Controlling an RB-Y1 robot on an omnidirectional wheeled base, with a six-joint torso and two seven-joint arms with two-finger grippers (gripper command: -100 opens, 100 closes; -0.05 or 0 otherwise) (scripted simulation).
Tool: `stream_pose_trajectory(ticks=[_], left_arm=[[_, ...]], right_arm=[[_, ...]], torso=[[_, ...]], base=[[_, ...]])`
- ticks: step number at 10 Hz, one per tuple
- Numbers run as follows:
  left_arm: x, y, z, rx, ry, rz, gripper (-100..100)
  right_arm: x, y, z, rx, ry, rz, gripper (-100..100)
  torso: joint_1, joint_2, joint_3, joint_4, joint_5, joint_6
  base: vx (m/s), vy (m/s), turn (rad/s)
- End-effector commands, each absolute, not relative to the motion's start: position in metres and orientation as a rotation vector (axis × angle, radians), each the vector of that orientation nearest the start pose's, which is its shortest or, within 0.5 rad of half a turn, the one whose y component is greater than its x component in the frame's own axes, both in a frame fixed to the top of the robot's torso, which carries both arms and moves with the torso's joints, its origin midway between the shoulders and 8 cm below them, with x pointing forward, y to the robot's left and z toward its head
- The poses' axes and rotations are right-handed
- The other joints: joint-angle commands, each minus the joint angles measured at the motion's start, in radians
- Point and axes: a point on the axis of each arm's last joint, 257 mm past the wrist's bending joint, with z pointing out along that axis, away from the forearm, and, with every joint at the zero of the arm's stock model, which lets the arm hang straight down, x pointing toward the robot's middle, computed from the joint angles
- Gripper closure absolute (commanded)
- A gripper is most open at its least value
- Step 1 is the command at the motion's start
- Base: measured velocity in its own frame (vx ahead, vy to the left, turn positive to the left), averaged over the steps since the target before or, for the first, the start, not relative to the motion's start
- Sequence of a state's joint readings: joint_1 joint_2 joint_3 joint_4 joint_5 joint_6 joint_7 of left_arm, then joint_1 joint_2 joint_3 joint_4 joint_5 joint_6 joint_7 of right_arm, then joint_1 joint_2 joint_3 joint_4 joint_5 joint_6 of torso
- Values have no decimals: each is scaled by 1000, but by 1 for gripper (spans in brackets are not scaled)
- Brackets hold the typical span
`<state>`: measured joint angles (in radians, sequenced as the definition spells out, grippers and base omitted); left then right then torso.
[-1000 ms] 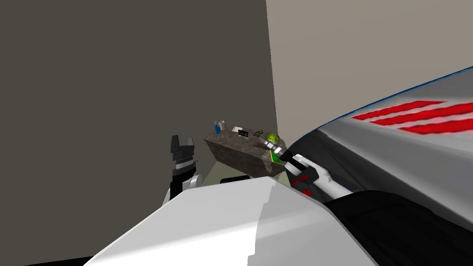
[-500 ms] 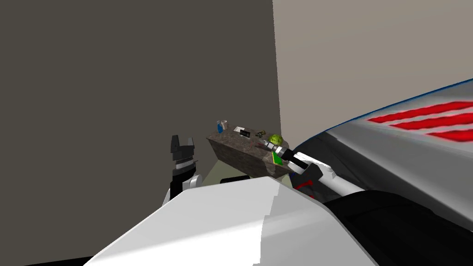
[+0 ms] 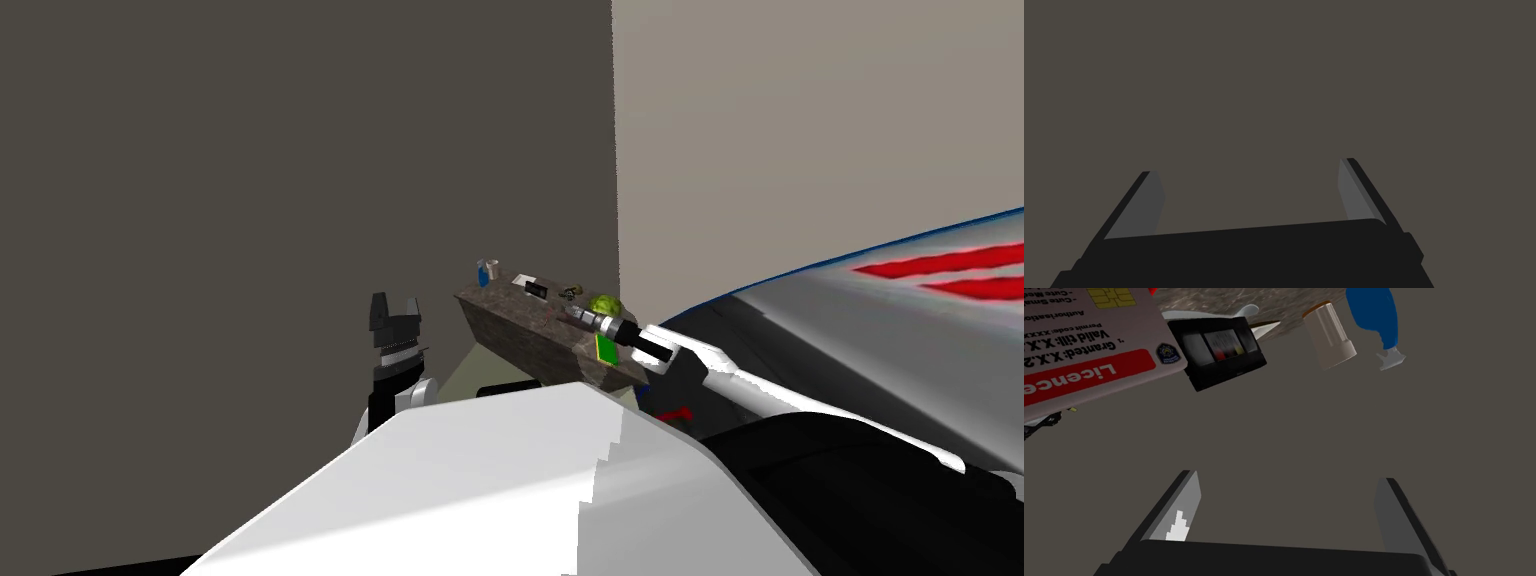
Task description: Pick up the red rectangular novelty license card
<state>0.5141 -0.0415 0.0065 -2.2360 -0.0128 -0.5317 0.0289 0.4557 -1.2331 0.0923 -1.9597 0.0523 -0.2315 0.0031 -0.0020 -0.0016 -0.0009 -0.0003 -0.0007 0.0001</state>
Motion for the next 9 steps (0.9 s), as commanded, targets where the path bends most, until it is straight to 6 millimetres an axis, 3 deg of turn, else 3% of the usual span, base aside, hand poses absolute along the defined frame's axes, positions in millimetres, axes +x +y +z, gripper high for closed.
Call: stream_pose_trajectory(ticks=[1,2,4,5,6,7,9], left_arm=[[345,287,6,-709,592,-1302,0],[345,287,6,-709,592,-1302,0],[345,287,6,-709,592,-1302,0],[345,287,6,-710,592,-1302,0],[345,287,6,-709,592,-1302,0],[345,287,6,-709,592,-1302,0],[345,287,6,-710,592,-1302,0]], right_arm=[[402,-335,-183,-27,1919,647,-100],[397,-340,-195,-46,1959,623,-100],[397,-344,-193,-94,1983,593,-100],[392,-351,-204,-116,2026,568,-100],[392,-354,-202,-145,2039,549,-100],[385,-361,-214,-165,2082,527,-100],[386,-366,-211,-212,2102,494,-100]], torso=[[0,0,0,0,0,0],[0,0,0,0,0,1],[-1,0,0,0,0,1],[0,0,0,0,0,2],[1,0,0,0,0,0],[0,0,0,0,0,1],[0,0,0,0,0,1]], base=[[-8,-26,160],[-8,-32,276],[-6,-23,36],[-3,-13,173],[-7,-21,177],[-14,-29,285],[-5,-19,41]])
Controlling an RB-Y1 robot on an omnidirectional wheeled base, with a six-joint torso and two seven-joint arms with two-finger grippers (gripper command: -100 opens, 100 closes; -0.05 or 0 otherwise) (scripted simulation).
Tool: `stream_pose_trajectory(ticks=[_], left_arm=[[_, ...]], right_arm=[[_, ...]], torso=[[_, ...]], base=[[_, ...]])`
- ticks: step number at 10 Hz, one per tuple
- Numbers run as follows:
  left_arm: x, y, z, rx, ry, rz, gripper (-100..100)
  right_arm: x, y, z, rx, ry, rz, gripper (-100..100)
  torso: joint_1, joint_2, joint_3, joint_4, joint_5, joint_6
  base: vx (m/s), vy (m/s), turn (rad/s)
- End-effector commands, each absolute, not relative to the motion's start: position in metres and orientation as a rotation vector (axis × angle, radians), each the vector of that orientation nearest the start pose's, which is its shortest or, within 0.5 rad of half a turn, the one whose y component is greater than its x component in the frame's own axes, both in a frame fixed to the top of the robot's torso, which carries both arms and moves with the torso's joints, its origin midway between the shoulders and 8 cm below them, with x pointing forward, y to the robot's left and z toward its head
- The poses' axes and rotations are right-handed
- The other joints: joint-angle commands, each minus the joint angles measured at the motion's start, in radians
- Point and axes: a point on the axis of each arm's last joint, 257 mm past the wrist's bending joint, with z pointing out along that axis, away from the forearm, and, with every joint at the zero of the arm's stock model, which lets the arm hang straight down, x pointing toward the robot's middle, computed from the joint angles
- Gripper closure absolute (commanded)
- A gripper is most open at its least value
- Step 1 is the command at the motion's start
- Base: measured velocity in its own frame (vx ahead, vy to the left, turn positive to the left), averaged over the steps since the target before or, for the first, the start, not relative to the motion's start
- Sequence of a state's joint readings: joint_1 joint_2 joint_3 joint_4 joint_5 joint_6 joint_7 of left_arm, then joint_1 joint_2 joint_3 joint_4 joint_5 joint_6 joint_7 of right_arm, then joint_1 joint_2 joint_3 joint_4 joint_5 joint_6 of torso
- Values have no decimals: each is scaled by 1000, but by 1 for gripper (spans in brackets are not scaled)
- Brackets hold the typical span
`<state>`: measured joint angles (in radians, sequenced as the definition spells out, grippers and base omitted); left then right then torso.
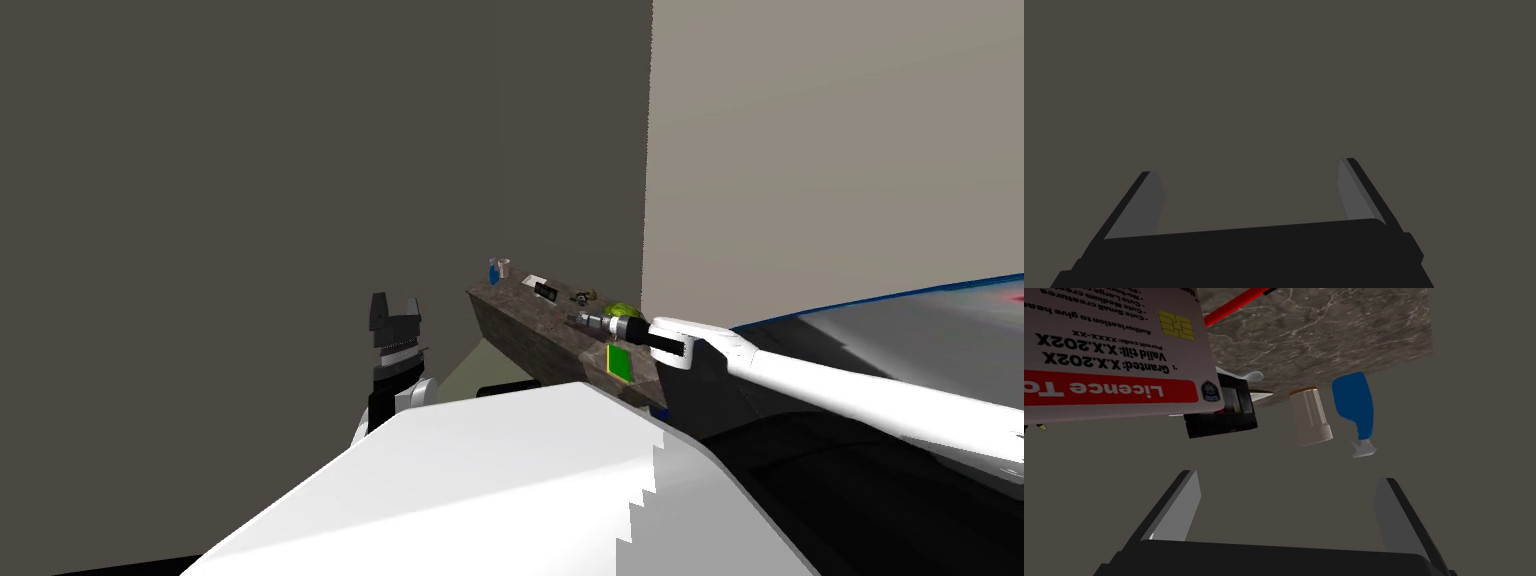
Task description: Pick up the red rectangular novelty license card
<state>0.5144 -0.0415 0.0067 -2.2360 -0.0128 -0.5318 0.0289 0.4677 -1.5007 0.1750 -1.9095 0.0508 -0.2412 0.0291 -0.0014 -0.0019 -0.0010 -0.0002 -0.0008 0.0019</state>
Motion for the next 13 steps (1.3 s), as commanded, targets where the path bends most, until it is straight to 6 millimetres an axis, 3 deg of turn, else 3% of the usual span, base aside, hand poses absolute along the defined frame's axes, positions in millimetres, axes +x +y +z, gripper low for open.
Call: stream_pose_trajectory(ticks=[1,2,3,5,8,9,10,13], left_arm=[[345,287,6,-710,592,-1302,0],[345,287,6,-709,592,-1302,0],[345,287,6,-710,592,-1302,0],[345,287,6,-710,592,-1302,0],[345,287,6,-710,592,-1302,0],[345,287,6,-709,592,-1302,0],[345,287,6,-710,592,-1302,0],[345,287,6,-709,592,-1302,0]], right_arm=[[378,-374,-222,-236,2148,470,-100],[378,-378,-220,-263,2159,450,-100],[368,-386,-231,-282,2204,430,-100],[370,-391,-227,-323,2219,399,-100],[347,-413,-244,-391,2324,340,-100],[348,-417,-241,-417,2333,318,-100],[334,-426,-250,-435,2382,303,-100],[321,-444,-251,-507,2449,242,-100]], torso=[[0,0,0,0,0,0],[0,0,0,0,0,-1],[0,0,0,0,0,0],[0,0,0,0,0,0],[0,0,0,0,0,0],[0,0,0,0,0,-1],[0,0,0,0,0,0],[0,-1,0,0,0,-1]], base=[[-5,-9,218],[-6,-18,148],[-7,-21,214],[-2,-15,48],[-4,-12,185],[-2,-17,104],[-2,-13,173],[-2,-11,135]])
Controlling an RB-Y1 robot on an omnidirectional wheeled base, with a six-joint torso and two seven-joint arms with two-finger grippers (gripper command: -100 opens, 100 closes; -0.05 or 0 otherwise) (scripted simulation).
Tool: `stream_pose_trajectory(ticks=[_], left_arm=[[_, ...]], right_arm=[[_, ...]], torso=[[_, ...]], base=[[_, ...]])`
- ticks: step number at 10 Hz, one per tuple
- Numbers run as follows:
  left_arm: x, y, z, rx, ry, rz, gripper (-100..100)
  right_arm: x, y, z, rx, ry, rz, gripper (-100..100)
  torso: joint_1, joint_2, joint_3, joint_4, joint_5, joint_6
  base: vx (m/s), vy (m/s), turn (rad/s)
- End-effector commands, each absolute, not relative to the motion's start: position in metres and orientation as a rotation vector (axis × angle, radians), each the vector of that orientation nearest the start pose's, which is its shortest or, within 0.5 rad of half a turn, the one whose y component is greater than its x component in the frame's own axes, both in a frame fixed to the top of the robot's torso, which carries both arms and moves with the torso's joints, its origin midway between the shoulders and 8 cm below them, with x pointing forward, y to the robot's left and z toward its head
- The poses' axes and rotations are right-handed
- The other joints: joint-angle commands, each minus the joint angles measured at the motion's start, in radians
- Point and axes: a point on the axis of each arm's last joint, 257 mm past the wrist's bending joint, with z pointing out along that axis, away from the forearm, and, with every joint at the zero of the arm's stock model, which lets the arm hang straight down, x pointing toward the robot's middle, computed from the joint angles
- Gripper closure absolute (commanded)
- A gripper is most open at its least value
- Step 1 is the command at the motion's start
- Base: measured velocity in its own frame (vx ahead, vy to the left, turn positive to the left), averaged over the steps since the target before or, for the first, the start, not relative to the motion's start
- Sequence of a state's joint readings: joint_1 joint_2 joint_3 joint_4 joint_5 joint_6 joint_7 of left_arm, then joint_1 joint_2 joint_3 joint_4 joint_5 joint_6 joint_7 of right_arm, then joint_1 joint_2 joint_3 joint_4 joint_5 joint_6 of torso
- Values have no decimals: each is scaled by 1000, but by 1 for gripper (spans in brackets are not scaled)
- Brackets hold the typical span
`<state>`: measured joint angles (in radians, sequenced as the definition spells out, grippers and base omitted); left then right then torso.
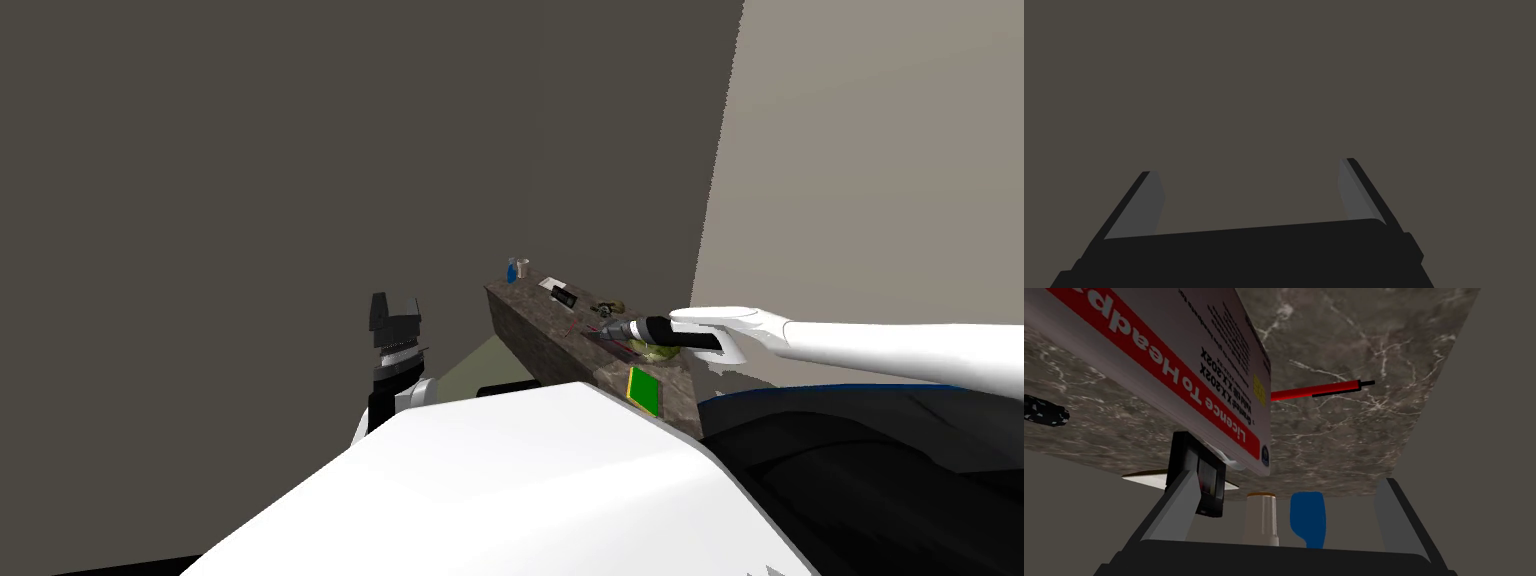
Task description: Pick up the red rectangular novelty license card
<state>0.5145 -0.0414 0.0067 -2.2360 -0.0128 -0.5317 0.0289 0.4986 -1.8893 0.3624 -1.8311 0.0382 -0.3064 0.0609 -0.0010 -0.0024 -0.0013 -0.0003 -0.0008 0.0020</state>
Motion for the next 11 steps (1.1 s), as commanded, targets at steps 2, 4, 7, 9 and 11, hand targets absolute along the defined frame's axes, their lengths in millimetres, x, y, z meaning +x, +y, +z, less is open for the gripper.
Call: stream_pose_trajectory(ticks=[2,4,7,9,11], left_arm=[[345,287,6,-710,592,-1302,0],[345,287,6,-710,592,-1302,0],[345,287,6,-710,592,-1302,0],[345,287,6,-710,592,-1302,0],[345,287,6,-710,592,-1302,0]], right_arm=[[307,-457,-255,-540,2504,213,-100],[291,-469,-259,-566,2558,191,-100],[276,-483,-258,-603,2614,155,-100],[261,-496,-259,-625,2667,131,-100],[245,-507,-258,-642,2717,110,-100]], torso=[[0,0,0,0,0,-1],[0,0,0,0,0,0],[0,0,0,0,0,0],[0,0,0,0,0,0],[0,0,0,0,0,0]], base=[[-1,-10,137],[2,-4,84],[1,-5,87],[4,-7,108],[5,-5,91]])
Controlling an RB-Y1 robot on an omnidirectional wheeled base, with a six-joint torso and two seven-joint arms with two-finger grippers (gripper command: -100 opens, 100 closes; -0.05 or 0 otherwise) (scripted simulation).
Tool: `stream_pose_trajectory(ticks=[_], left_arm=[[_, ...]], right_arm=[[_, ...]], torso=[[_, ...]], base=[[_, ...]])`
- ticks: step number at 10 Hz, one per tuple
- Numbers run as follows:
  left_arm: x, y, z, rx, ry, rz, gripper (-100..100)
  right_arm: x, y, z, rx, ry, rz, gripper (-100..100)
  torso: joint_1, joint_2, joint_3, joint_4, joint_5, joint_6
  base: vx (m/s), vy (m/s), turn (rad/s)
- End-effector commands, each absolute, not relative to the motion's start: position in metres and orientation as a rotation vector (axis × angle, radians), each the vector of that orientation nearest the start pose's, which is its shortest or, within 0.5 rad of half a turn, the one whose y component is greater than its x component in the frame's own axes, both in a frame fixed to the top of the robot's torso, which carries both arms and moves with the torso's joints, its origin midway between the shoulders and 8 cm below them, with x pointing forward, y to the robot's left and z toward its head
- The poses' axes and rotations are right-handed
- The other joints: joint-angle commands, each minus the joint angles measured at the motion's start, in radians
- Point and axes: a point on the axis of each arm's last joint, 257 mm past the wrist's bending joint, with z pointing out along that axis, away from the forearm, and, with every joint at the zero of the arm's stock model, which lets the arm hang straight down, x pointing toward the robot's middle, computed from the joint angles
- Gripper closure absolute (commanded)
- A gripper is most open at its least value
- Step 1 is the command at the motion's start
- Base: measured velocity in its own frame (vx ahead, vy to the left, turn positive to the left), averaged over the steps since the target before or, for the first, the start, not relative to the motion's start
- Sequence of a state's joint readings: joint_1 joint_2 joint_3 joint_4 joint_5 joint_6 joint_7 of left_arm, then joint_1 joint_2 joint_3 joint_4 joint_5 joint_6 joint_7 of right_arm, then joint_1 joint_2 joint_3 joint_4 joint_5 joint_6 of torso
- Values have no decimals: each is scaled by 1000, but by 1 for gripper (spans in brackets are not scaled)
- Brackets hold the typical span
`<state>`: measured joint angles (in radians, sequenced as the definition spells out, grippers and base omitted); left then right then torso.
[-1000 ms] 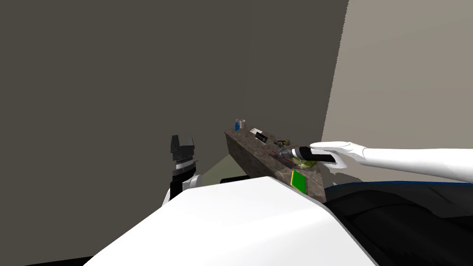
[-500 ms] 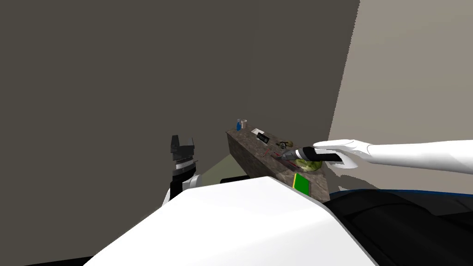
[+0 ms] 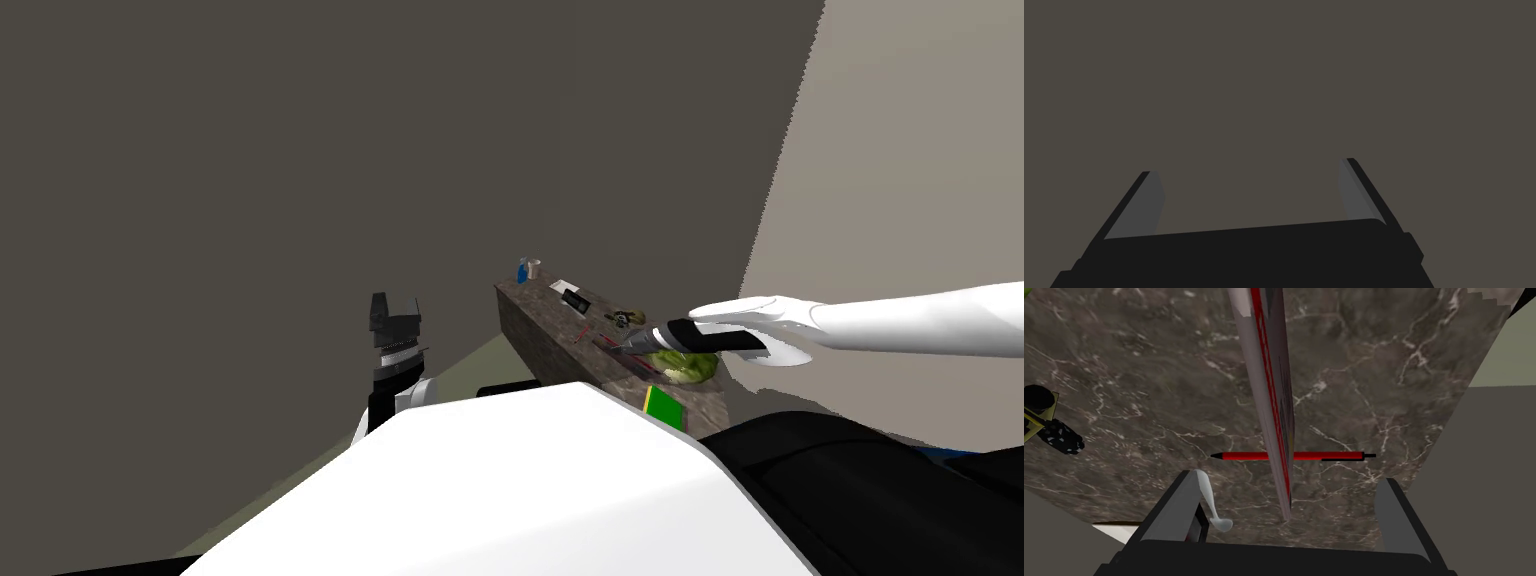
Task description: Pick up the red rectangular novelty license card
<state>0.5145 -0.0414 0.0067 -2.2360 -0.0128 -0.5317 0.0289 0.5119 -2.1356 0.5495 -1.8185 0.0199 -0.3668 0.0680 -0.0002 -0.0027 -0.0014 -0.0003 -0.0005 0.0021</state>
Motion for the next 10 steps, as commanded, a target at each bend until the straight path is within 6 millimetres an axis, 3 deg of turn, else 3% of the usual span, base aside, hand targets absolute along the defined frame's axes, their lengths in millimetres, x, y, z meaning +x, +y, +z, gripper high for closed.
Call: stream_pose_trajectory(ticks=[1,3,8,10], left_arm=[[345,287,6,-710,592,-1302,0],[345,287,6,-710,592,-1302,0],[345,287,6,-710,592,-1302,0],[345,287,6,-710,592,-1302,0]], right_arm=[[230,-518,-257,-655,2765,92,-100],[230,-518,-257,-655,2765,92,-100],[170,-553,-247,-669,2944,42,-100],[169,-553,-246,-668,2949,39,-100]], torso=[[0,0,0,0,0,0],[0,0,0,0,0,0],[2,0,0,0,0,0],[2,0,0,0,0,0]], base=[[7,-1,207],[5,-2,46],[4,16,114],[2,17,33]])
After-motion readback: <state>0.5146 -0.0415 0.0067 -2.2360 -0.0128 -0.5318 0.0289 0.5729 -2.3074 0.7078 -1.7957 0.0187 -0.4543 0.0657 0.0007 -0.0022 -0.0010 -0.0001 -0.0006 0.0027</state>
